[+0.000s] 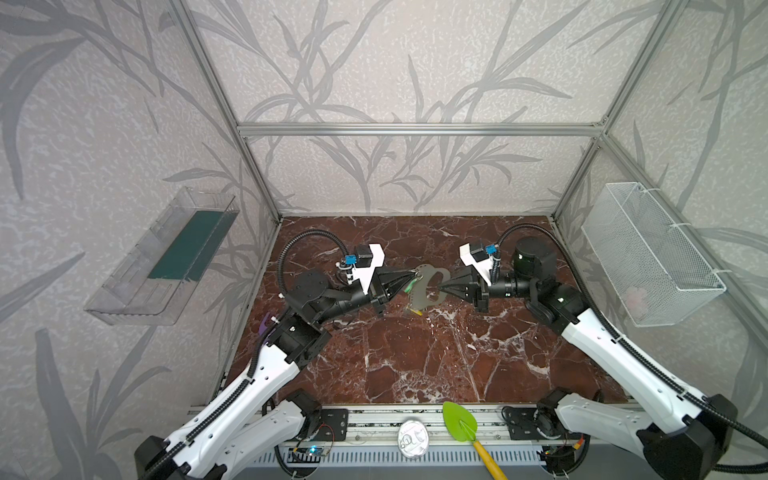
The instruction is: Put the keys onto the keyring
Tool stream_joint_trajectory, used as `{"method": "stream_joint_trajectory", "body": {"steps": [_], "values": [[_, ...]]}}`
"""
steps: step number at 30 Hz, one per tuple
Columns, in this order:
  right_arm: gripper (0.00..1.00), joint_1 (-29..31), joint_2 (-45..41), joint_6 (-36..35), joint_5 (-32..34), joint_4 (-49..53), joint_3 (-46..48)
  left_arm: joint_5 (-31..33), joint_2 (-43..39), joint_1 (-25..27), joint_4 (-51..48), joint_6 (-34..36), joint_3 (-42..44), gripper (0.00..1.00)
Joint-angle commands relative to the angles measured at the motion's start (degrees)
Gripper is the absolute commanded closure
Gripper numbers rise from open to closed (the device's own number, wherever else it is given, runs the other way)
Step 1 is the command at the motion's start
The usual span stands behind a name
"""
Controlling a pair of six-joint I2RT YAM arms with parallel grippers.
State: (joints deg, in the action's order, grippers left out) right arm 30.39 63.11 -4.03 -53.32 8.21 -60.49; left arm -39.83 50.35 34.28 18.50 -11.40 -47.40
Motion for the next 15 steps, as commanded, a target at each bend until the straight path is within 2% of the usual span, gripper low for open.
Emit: {"method": "stream_joint_trajectory", "body": {"steps": [1, 5, 8, 10, 11, 15], "values": [[1.00, -0.32, -1.93, -2.42, 5.41, 4.24, -3.81, -4.50, -0.79, -0.15, 0.89, -2.40, 0.92, 1.00], [1.00, -0.30, -1.69, -3.58, 4.76, 6.86, -5.75, -4.63, -1.81, -0.90, 0.68, -2.50, 1.04, 1.00], [1.00, -0.29, -1.16, -5.64, 5.78, 10.90, -7.84, -3.78, -2.89, -1.40, -4.38, -0.63, 0.30, 0.99], [1.00, -0.33, -0.72, -8.05, 7.38, 15.69, -10.07, -2.15, -4.53, -1.88, -9.19, 1.59, 0.07, 0.87], [1.00, -0.33, -0.40, -9.38, 8.21, 18.22, -11.18, -0.77, -5.61, -2.00, -12.29, 3.38, -0.03, 0.82], [1.00, 0.84, 2.16, -14.36, 14.60, 30.37, -17.42, 14.62, -11.61, -2.13, -23.06, 9.07, 1.74, 0.71]]}}
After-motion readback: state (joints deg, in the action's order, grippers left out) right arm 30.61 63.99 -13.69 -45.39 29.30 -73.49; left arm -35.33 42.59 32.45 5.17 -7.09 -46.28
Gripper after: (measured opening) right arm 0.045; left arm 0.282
